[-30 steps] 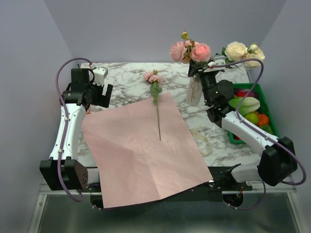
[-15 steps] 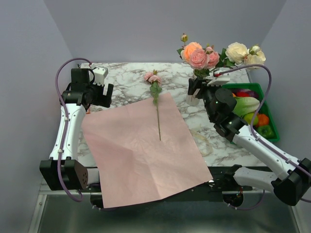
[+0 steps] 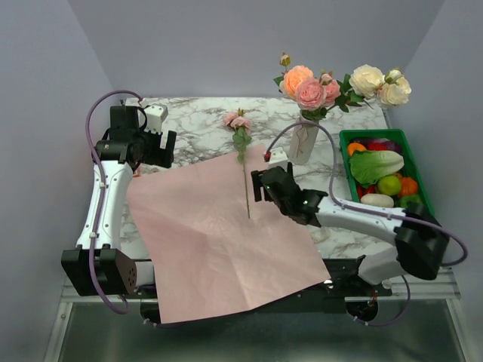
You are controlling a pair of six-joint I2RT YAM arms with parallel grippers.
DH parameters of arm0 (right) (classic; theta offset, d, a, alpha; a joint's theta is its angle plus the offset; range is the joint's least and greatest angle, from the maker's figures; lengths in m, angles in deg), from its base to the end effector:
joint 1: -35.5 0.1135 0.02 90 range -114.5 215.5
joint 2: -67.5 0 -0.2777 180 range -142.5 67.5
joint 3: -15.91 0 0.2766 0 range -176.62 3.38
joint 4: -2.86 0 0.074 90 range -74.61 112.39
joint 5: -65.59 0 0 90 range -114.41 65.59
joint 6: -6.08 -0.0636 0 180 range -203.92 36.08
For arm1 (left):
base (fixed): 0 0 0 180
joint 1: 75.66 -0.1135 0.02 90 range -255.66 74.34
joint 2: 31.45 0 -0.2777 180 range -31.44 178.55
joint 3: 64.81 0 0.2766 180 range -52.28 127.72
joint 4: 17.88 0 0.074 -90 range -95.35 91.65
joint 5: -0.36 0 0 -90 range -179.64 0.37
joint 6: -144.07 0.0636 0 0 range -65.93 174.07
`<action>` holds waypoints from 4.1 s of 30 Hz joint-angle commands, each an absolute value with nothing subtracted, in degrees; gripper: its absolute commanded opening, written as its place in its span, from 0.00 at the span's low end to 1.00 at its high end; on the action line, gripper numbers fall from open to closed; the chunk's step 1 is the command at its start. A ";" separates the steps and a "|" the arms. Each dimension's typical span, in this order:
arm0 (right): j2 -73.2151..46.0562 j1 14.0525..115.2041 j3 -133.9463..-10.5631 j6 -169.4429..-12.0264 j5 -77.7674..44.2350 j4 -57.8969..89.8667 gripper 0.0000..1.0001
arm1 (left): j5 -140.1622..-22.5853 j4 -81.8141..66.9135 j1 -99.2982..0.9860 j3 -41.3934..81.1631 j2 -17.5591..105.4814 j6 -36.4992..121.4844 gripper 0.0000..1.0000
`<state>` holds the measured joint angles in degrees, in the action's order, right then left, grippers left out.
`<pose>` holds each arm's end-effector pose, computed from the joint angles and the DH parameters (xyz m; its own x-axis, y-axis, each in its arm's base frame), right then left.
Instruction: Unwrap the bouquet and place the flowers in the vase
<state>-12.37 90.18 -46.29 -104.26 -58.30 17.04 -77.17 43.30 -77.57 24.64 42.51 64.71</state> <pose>0.2269 0.2589 0.2360 -0.4263 -0.1026 -0.8987 -0.2723 0.9620 0.0194 0.3052 -0.0036 0.3569 -0.6811 0.1577 -0.7151 0.2482 0.9684 -0.0229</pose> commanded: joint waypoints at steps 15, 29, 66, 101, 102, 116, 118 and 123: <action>-51.05 83.41 -81.95 -105.89 -46.03 30.59 0.66 | -77.24 45.02 -77.94 24.01 39.92 67.34 0.99; -63.10 79.36 -96.73 -107.99 -41.11 39.38 0.49 | -77.50 44.31 -78.03 23.13 40.54 67.69 0.99; 0.86 92.27 -59.56 -72.35 -42.33 -4.10 0.01 | -77.16 45.28 -78.03 25.32 37.99 65.15 0.99; -11.94 60.11 -56.38 -71.18 -41.90 -59.13 0.01 | -74.43 44.58 -77.94 27.78 43.00 68.66 0.99; -13.95 60.02 -56.82 -71.09 -42.07 -59.58 0.01 | -74.34 44.49 -77.94 27.87 43.26 68.84 0.99; -25.13 58.88 -58.24 -67.31 -43.92 -67.49 0.01 | -75.13 44.05 -77.94 27.26 43.79 70.95 0.99; -25.05 58.88 -56.40 -67.57 -43.92 -67.84 0.01 | -74.96 43.96 -78.03 27.08 43.53 71.04 0.99; -23.12 58.88 -50.77 -67.75 -44.09 -69.77 0.01 | -74.52 43.96 -77.94 26.73 43.26 70.95 0.99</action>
